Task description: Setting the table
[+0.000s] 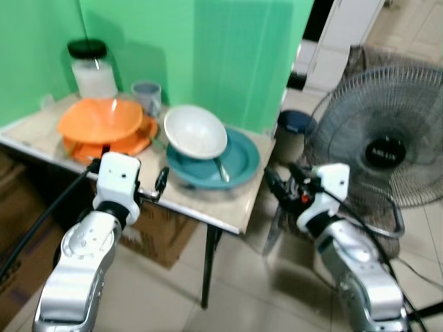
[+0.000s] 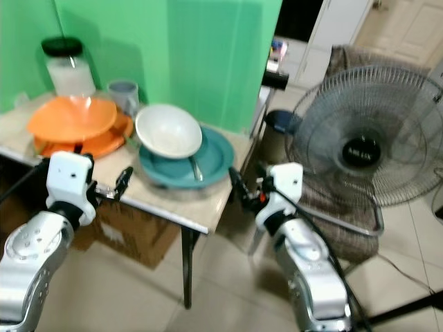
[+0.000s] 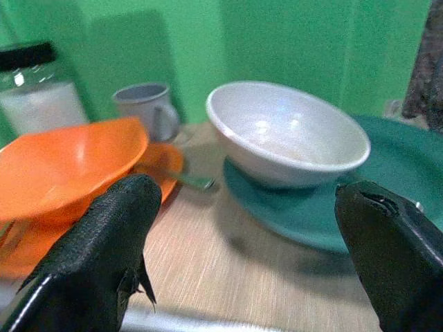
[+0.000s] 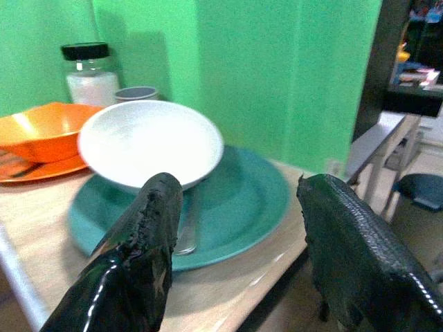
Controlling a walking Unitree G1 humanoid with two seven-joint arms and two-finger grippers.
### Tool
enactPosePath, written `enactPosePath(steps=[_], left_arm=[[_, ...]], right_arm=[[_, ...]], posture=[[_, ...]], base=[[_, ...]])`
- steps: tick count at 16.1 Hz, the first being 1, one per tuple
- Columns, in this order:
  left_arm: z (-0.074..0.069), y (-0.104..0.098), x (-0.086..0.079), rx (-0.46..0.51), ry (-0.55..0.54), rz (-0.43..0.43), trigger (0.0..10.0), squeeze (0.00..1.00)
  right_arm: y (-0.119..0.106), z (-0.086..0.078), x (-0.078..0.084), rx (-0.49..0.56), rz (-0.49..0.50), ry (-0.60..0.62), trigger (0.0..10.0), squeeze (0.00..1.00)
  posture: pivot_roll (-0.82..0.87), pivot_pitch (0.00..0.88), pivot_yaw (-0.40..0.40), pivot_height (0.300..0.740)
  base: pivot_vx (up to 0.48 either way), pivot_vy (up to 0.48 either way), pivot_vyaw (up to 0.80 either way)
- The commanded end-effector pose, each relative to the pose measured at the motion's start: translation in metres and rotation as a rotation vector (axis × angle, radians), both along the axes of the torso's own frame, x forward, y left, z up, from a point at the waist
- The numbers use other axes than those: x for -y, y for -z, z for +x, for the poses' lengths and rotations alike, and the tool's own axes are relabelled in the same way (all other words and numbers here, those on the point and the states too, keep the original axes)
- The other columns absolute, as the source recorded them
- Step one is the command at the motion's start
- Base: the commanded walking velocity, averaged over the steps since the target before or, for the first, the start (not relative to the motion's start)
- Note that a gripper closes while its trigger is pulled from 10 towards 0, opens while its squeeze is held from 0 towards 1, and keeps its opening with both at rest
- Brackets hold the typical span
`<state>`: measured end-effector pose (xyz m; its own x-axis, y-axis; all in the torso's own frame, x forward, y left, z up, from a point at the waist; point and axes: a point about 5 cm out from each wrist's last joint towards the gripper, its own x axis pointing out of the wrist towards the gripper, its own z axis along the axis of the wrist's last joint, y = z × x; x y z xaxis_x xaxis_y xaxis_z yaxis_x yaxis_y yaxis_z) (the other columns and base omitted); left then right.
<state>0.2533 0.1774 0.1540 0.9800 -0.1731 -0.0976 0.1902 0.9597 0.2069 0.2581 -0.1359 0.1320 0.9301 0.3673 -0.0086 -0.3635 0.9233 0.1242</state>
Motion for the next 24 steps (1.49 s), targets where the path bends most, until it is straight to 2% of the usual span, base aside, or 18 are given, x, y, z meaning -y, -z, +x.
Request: enactPosePath(steps=[1, 2, 4, 6, 8, 10, 12, 15, 16, 17, 18, 20, 22, 24], left_arm=[[0.0, -0.002, 0.013, 0.009, 0.06, -0.011, 10.0, 0.0], [0.0, -0.002, 0.013, 0.009, 0.06, -0.011, 10.0, 0.0], [0.0, -0.002, 0.013, 0.01, 0.062, -0.011, 10.0, 0.0], [-0.001, -0.003, 0.013, 0.011, 0.066, -0.01, 10.0, 0.0], [-0.001, -0.003, 0.015, 0.01, 0.089, 0.001, 10.0, 0.0], [-0.001, -0.003, 0.016, 0.007, 0.109, 0.005, 10.0, 0.0], [0.0, -0.002, 0.018, -0.002, 0.147, 0.047, 10.0, 0.0], [0.002, -0.004, 0.019, -0.01, 0.217, 0.064, 10.0, 0.0], [0.0, -0.004, 0.021, -0.021, 0.277, 0.08, 10.0, 0.0], [-0.003, -0.004, 0.022, -0.035, 0.343, 0.081, 10.0, 0.0], [-0.005, -0.006, 0.022, -0.041, 0.389, 0.078, 10.0, 0.0], [-0.008, -0.006, 0.02, -0.08, 0.479, 0.088, 10.0, 0.0], [-0.009, -0.008, 0.016, -0.094, 0.513, 0.086, 10.0, 0.0], [-0.013, -0.008, 0.014, -0.114, 0.542, 0.085, 10.0, 0.0]], right_arm=[[0.002, 0.0, 0.013, -0.007, -0.01, 0.024, 10.0, 0.0], [0.002, -0.001, 0.011, 0.005, -0.064, -0.008, 10.0, 0.0], [0.004, -0.001, 0.01, 0.002, -0.095, -0.028, 10.0, 0.0], [0.006, -0.002, 0.006, -0.007, -0.098, -0.049, 10.0, 0.0], [0.007, 0.001, 0.013, -0.021, -0.083, -0.021, 10.0, 0.0], [0.008, 0.002, 0.014, -0.038, -0.107, -0.048, 10.0, 0.0], [0.012, 0.002, 0.012, -0.067, -0.161, -0.118, 10.0, 0.0], [0.015, 0.01, 0.019, -0.146, -0.202, -0.091, 10.0, 0.0], [0.014, 0.012, 0.022, -0.162, -0.19, -0.091, 10.0, 0.04], [0.013, 0.014, 0.026, -0.181, -0.194, -0.08, 10.0, 0.89], [0.012, 0.016, 0.029, -0.197, -0.22, -0.082, 10.0, 1.0], [0.01, 0.017, 0.028, -0.244, -0.24, -0.141, 10.0, 1.0], [0.007, 0.018, 0.027, -0.279, -0.24, -0.186, 10.0, 1.0], [0.007, 0.016, 0.027, -0.316, -0.281, -0.226, 10.0, 1.0]], posture=[[0.04, 0.002, -0.063, 0.74], [0.05, 0.0, -0.065, 0.74], [0.05, 0.0, -0.07, 0.74], [0.05, 0.0, -0.073, 0.74], [0.05, 0.0, -0.073, 0.74], [0.05, 0.0, -0.068, 0.74], [0.04, 0.0, -0.064, 0.74], [0.04, 0.0, -0.063, 0.74], [0.04, 0.0, -0.065, 0.74], [0.04, 0.0, -0.067, 0.74], [0.04, 0.0, -0.069, 0.74], [0.04, 0.0, -0.071, 0.74], [0.04, 0.0, -0.076, 0.74], [0.04, 0.0, -0.076, 0.74]], base=[[0.356, 0.0, 0.0], [0.352, 0.0, 0.0], [0.354, 0.0, 0.4], [0.352, 0.0, 0.8], [0.356, 0.0, 0.36], [0.354, 0.0, 0.0], [0.313, 0.0, 0.0], [0.0, 0.0, 0.0], [0.0, 0.0, 0.0], [0.0, 0.0, 0.0], [0.0, 0.0, 0.0], [0.0, 0.0, 0.0], [0.0, 0.0, 0.0], [0.0, 0.0, 0.0]])
